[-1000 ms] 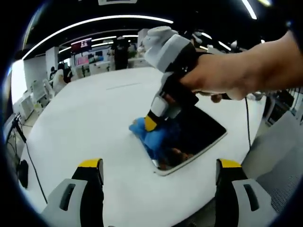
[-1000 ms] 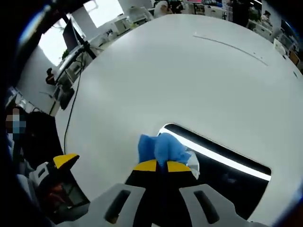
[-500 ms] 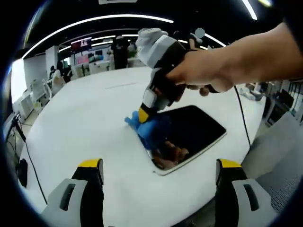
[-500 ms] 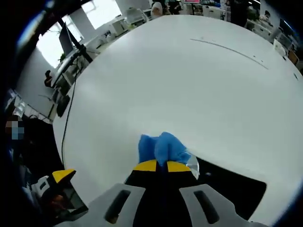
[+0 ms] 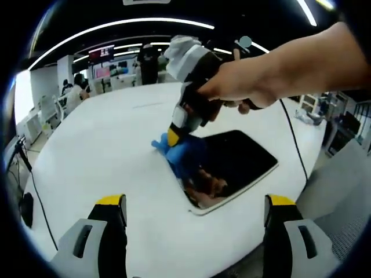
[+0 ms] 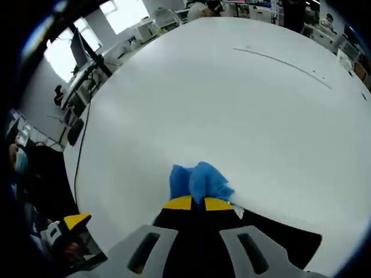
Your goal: Wipe the mirror surface with the cleaning cloth until all visible marks leave the cleaned area.
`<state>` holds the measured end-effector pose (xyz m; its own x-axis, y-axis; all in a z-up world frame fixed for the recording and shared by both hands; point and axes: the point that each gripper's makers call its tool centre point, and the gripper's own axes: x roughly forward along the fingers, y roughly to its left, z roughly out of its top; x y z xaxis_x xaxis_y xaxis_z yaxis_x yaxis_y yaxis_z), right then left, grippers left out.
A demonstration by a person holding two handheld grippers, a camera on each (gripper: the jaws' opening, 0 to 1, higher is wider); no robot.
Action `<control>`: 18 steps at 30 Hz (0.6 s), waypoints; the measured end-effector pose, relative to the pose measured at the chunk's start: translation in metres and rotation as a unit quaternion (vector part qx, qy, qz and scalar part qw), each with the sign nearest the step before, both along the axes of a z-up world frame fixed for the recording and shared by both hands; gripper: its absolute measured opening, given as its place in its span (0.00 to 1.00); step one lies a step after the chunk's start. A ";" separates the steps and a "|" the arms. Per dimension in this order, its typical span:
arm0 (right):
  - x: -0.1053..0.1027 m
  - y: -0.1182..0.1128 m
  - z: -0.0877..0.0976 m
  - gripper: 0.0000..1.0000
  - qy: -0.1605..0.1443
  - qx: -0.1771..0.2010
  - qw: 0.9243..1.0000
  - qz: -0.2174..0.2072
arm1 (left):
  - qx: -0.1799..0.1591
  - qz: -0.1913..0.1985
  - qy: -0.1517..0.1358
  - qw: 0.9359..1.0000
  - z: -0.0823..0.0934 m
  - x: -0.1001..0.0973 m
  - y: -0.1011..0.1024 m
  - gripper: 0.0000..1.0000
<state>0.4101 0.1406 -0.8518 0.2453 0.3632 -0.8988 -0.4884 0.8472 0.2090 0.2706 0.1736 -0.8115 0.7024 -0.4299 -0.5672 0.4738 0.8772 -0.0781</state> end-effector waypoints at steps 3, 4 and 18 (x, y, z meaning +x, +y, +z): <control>0.000 0.000 -0.001 0.00 -0.004 0.000 1.000 0.005 | -0.001 0.002 0.000 1.000 0.001 0.000 0.001 0.99; 0.000 0.000 -0.001 0.00 -0.006 0.000 1.000 0.008 | -0.001 0.002 -0.001 1.000 0.000 0.000 0.001 0.99; 0.000 -0.002 -0.003 0.00 -0.010 0.009 0.999 0.030 | 0.003 0.012 -0.002 1.000 0.000 0.002 0.004 0.99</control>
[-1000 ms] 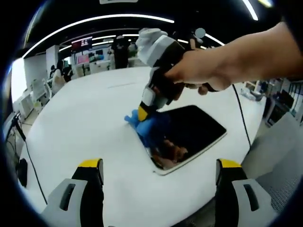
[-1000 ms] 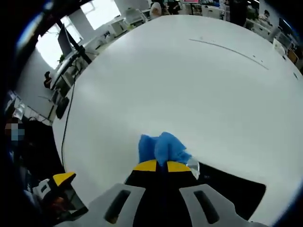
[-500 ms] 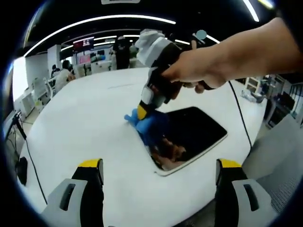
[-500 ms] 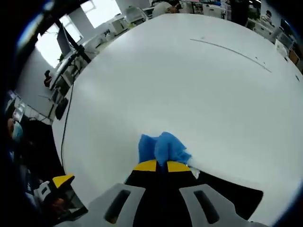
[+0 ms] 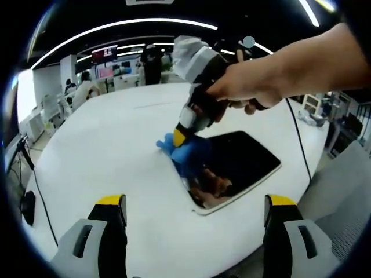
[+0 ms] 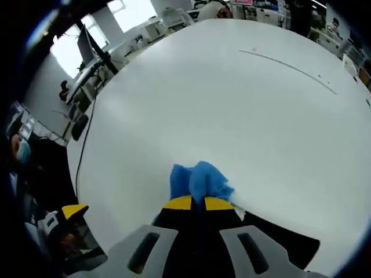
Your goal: Wipe the mirror surface with the cleaning cloth until all visible marks leave the cleaned area.
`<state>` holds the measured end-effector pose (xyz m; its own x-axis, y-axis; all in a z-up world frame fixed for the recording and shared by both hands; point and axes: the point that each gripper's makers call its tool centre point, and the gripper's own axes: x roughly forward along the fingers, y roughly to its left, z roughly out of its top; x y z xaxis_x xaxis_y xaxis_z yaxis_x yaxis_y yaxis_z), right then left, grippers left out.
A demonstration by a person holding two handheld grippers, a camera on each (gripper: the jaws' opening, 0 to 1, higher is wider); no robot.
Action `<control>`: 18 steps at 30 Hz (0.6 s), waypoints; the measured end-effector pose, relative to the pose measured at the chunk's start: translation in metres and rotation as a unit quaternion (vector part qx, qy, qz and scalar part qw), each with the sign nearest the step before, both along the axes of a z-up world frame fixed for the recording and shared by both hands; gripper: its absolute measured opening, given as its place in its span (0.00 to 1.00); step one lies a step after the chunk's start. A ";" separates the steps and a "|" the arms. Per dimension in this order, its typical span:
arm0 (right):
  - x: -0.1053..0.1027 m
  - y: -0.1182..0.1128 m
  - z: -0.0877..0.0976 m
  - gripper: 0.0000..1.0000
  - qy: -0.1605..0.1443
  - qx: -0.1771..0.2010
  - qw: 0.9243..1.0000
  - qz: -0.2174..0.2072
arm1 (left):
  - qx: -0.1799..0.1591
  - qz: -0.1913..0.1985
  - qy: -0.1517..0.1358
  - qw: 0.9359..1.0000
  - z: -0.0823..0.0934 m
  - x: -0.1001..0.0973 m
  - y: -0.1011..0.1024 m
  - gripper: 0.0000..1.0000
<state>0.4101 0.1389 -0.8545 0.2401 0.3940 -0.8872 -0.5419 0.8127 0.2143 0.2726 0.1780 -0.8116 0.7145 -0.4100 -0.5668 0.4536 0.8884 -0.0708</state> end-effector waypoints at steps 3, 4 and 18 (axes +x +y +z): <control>-0.002 -0.004 0.001 0.00 -0.002 -0.003 1.000 0.002 | 0.001 0.003 -0.001 1.000 0.000 0.000 0.001 0.99; -0.002 -0.006 0.001 0.00 -0.001 -0.003 1.000 0.001 | 0.001 0.002 -0.001 1.000 0.000 0.000 0.001 0.99; -0.002 -0.024 0.002 0.00 0.000 -0.009 1.000 0.005 | 0.006 0.007 0.003 1.000 -0.002 0.000 0.003 0.99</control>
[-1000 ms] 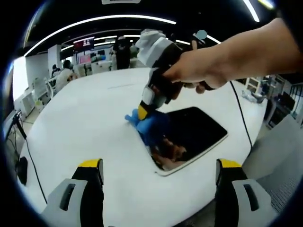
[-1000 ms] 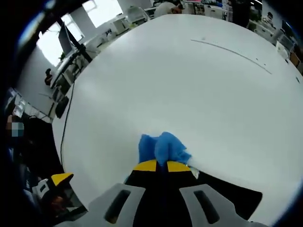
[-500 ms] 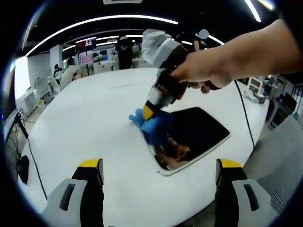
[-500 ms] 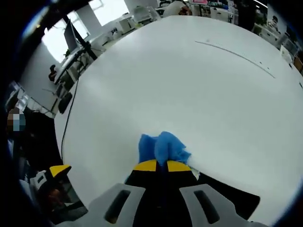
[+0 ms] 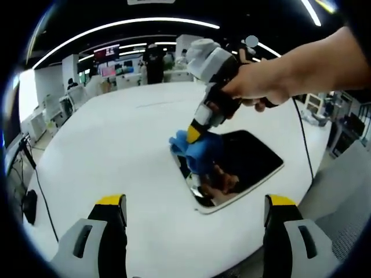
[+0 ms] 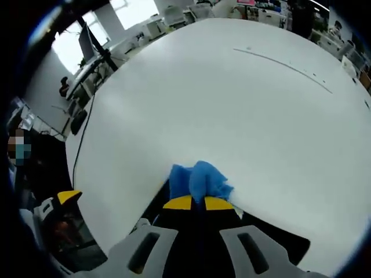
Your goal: Wipe the mirror surface with the cleaning cloth until all visible marks leave the cleaned area.
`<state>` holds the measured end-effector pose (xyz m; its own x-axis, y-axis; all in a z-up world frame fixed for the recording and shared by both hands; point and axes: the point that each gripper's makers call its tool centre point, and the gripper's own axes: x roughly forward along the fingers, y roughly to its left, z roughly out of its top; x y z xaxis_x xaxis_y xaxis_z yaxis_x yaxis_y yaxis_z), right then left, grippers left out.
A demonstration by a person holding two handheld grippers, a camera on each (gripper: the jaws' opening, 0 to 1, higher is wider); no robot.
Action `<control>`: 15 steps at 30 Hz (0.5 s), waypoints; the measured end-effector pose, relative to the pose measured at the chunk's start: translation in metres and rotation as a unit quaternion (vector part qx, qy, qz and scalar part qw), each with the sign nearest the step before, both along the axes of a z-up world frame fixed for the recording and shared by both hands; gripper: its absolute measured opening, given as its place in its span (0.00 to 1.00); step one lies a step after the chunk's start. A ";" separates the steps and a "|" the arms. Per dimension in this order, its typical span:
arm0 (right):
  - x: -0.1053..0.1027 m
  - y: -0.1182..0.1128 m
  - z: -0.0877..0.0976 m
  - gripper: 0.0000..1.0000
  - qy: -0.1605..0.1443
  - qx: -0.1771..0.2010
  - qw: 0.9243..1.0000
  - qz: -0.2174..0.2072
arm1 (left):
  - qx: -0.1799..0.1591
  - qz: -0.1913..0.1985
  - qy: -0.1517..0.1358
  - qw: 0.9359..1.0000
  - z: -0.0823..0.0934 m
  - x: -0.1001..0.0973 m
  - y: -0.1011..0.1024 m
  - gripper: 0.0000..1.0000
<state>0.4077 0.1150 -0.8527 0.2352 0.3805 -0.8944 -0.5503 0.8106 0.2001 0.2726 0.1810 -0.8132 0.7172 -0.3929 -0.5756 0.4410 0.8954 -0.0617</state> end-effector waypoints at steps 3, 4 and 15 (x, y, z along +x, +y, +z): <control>-0.001 -0.001 0.001 0.00 0.000 -0.002 1.000 0.001 | 0.001 0.001 0.000 1.000 0.000 0.000 0.001 0.99; -0.001 -0.002 0.001 0.00 0.000 -0.003 1.000 0.002 | 0.002 0.001 0.000 1.000 0.000 0.000 0.001 0.99; 0.000 -0.019 -0.001 0.00 0.001 -0.010 1.000 -0.003 | 0.000 0.005 0.002 1.000 0.000 -0.001 0.002 0.99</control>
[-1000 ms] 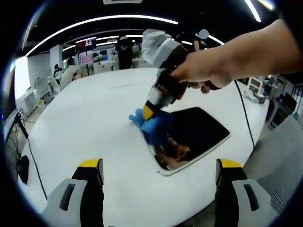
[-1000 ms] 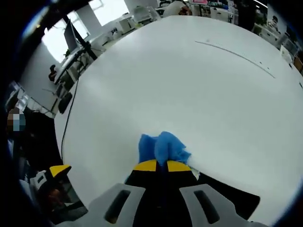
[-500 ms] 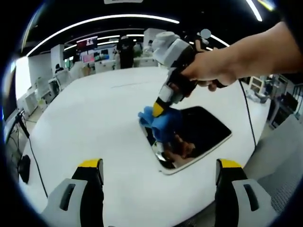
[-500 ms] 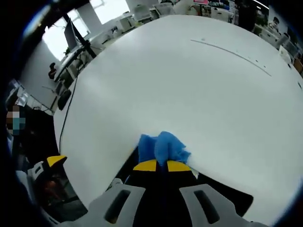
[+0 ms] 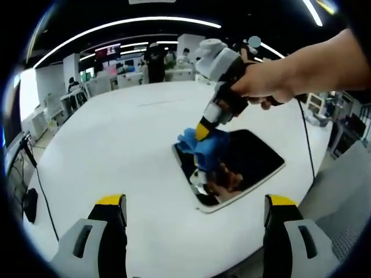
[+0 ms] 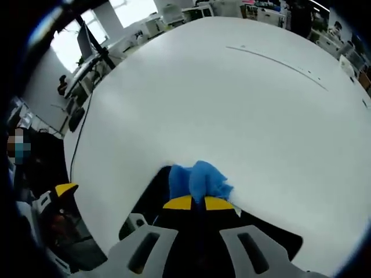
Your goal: Wipe the mirror surface with the cleaning cloth until all visible marks leave the cleaned area.
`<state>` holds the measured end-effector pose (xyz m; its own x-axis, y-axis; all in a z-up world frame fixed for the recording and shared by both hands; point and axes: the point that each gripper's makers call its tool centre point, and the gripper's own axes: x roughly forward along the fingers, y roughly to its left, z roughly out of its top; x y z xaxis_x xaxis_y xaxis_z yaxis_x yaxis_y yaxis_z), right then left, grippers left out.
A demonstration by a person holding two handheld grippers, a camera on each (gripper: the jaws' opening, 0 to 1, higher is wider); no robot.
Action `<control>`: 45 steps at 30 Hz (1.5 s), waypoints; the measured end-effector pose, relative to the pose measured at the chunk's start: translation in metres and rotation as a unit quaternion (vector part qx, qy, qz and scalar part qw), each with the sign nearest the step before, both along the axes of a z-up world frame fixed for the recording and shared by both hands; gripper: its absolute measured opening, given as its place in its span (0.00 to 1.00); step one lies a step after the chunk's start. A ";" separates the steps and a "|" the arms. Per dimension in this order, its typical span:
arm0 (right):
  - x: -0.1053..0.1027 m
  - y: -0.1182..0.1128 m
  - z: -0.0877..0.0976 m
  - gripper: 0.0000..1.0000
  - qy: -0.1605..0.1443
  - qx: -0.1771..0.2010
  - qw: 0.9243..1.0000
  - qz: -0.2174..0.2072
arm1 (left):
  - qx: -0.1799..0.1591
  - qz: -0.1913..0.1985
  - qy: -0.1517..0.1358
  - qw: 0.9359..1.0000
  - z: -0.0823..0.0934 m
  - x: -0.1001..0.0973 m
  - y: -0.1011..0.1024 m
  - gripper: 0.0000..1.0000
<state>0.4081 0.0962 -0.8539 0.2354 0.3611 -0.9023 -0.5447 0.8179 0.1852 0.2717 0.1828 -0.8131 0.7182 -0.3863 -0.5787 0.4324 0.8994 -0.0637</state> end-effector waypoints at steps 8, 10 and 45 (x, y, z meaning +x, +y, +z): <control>0.002 0.003 -0.002 0.00 -0.030 -0.032 0.999 0.030 | -0.001 0.000 0.000 1.000 0.000 0.000 0.000 0.99; 0.003 0.000 -0.003 0.00 -0.028 -0.027 0.999 0.029 | -0.001 -0.001 0.001 1.000 0.000 0.000 0.000 0.99; -0.017 -0.002 -0.010 0.00 -0.039 -0.041 0.998 0.027 | 0.003 -0.014 0.007 1.000 -0.002 -0.002 -0.005 0.99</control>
<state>0.3913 0.0941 -0.8640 0.2894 0.2998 -0.9091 -0.5979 0.7983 0.0730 0.2699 0.1775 -0.8153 0.6985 -0.4030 -0.5914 0.4565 0.8873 -0.0654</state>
